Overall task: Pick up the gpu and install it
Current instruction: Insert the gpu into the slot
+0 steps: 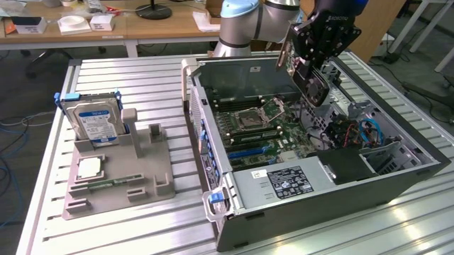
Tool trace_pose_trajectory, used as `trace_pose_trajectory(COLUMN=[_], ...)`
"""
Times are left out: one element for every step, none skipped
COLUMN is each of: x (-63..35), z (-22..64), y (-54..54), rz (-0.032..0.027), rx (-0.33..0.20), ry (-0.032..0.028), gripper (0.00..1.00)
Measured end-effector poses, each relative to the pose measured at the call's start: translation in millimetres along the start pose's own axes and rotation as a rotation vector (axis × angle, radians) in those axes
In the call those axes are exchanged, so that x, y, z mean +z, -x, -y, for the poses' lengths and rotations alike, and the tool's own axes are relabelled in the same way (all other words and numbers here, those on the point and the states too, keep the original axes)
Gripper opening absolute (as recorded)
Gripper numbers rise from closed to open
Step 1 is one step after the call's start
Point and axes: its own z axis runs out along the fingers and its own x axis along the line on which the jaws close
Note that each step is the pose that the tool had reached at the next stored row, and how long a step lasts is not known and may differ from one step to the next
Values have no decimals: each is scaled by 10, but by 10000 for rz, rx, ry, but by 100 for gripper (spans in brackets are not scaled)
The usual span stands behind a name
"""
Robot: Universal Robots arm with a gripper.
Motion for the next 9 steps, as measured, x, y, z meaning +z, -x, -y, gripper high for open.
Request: trace_pose_trajectory(x=[0,0,0,0,0,0,0,0,0], z=[0,0,0,0,0,0,0,0,0], y=[0,0,0,0,0,0,0,0,0], rz=[0,0,0,-1,0,0,-1,-2,-4], rx=[0,0,0,-1,-3,-24,-71,-147,-239], ry=[0,0,0,0,0,0,0,-1,-2], gripper=[26,26,26,26,26,26,26,26,26])
